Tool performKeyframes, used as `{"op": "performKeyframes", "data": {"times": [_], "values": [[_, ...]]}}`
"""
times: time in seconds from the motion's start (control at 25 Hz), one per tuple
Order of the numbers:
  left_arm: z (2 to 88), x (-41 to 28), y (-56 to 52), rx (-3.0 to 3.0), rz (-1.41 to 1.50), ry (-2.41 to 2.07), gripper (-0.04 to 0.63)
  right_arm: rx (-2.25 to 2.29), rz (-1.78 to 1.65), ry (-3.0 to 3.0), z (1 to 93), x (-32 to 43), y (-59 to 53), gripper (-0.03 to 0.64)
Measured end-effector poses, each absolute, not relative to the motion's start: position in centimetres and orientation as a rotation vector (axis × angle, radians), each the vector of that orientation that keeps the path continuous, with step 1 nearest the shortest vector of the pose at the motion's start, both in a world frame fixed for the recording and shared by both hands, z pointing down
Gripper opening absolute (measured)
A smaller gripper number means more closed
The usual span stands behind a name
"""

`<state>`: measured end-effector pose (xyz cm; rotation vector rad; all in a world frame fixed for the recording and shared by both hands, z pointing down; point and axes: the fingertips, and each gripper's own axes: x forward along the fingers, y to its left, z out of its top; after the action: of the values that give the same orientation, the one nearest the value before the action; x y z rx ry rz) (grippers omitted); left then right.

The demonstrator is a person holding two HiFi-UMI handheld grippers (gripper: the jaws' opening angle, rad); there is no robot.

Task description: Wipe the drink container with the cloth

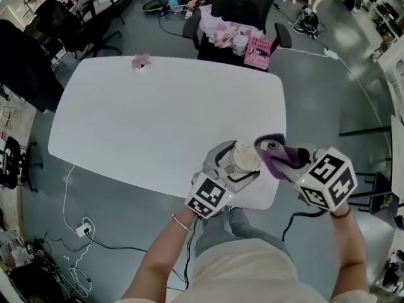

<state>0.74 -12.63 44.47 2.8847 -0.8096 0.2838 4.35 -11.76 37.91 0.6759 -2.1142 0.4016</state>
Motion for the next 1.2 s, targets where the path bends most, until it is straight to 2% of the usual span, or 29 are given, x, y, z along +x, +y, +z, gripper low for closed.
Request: {"op": "performKeyframes", "data": {"times": [0.8, 1.2], "values": [[44.6, 0.9, -12.5, 2.897, 0.277, -0.812, 0.423, 0.205, 0.282, -1.848, 39.8, 0.5, -9.7, 0.064], [44.4, 0.9, -12.6, 2.903, 0.268, -0.814, 0.423, 0.137, 0.274, -1.73, 41.1, -0.4, -10.1, 0.064]]}}
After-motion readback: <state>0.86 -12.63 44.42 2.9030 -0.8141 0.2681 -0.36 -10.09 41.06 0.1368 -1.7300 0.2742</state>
